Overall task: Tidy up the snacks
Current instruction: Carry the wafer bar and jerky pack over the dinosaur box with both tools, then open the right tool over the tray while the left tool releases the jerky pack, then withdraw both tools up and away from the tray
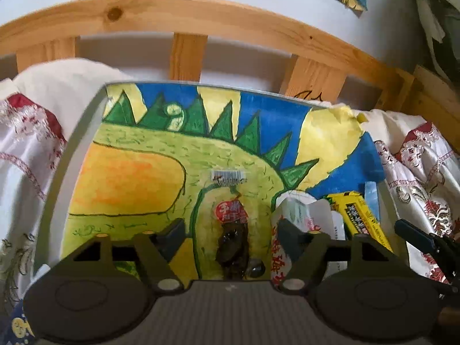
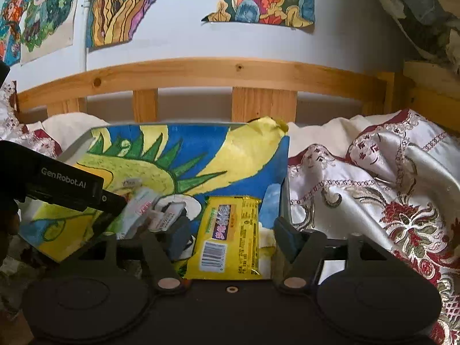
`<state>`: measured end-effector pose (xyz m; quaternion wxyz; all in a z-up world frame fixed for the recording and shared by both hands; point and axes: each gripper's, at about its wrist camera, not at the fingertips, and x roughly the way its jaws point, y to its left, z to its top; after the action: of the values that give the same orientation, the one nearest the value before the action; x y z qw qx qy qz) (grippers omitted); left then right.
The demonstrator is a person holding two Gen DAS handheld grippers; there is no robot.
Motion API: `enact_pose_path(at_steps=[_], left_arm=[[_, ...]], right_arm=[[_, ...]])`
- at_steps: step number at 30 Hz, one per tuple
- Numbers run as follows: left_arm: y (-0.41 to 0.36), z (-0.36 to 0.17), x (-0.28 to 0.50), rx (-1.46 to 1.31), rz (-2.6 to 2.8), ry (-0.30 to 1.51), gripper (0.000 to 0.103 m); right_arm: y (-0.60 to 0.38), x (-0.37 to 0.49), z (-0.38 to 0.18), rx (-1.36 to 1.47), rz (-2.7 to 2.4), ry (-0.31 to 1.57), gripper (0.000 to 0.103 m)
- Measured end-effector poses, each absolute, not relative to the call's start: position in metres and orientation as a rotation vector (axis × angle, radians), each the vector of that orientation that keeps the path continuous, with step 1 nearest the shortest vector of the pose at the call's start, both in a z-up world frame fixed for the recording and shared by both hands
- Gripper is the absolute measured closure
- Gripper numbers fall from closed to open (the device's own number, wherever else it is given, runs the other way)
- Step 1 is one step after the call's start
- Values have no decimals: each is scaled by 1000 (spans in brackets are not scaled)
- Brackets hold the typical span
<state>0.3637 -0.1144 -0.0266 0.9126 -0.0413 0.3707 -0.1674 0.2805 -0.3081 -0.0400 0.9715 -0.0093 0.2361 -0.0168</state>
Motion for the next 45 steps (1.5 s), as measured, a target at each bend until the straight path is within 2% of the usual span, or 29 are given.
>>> enact_pose_path(at_steps=[6, 10, 20, 33, 45], left_arm=[[-116, -10, 349, -68, -333, 716, 10], [-114, 2, 336, -69, -313, 681, 5], [-89, 35, 293, -65, -252, 577, 1], [-46, 68, 212, -86, -153, 457, 1], [-13, 72, 142, -142, -107, 395, 1]], right_arm=[[-305, 273, -28, -20, -25, 437, 19], [-304, 264, -17, -16, -11, 397, 11], [-291, 241, 11, -31, 10, 314, 1], [-265, 188, 52, -75, 56, 219, 1], [-243, 125, 80, -67, 93, 167, 1]])
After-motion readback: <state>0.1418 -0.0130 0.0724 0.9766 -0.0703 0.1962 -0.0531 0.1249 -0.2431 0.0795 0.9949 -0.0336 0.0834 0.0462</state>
